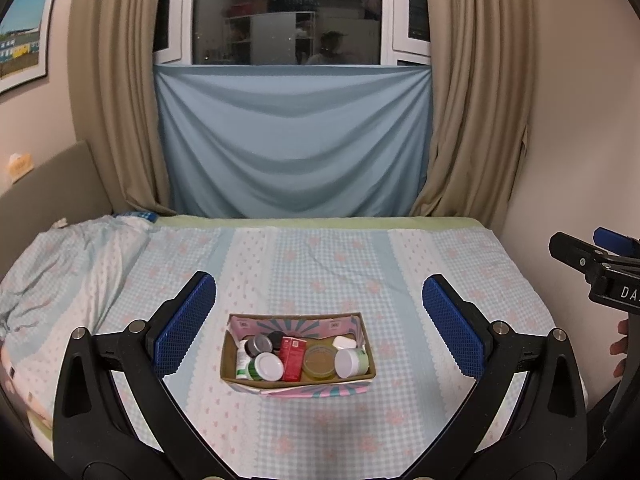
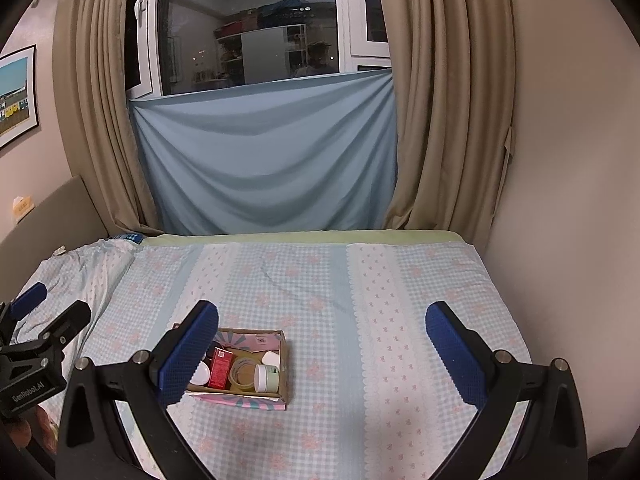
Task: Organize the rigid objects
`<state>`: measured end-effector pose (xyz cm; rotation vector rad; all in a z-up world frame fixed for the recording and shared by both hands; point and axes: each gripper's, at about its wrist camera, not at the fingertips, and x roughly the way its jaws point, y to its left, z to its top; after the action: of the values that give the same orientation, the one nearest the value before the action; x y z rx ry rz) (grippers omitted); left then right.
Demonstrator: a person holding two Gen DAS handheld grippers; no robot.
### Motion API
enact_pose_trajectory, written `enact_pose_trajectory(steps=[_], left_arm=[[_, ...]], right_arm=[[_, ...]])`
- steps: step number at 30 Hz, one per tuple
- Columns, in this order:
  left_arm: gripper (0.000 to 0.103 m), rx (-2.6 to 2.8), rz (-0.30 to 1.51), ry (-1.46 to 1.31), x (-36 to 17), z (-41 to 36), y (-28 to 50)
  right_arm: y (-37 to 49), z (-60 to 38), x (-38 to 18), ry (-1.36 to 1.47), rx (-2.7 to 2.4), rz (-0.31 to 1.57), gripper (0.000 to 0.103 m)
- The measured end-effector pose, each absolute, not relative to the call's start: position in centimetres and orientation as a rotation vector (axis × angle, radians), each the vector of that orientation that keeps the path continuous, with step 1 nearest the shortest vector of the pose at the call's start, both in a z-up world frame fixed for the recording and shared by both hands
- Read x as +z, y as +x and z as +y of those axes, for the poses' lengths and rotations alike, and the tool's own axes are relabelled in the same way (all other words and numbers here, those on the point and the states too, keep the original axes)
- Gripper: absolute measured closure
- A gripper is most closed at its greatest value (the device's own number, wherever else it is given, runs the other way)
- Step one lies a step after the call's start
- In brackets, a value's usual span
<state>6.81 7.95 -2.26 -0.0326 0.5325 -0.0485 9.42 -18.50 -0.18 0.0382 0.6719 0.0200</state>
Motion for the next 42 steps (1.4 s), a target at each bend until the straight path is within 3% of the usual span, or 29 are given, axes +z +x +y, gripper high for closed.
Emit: enact_pose_trajectory(steps=[42], left_arm=[[0.000,-0.082,0.562,-0.033,-3.00,8.31,6.70]], right_arm=[[8.77,-18.44,0.07,0.042,0.016,0.659,0.000]])
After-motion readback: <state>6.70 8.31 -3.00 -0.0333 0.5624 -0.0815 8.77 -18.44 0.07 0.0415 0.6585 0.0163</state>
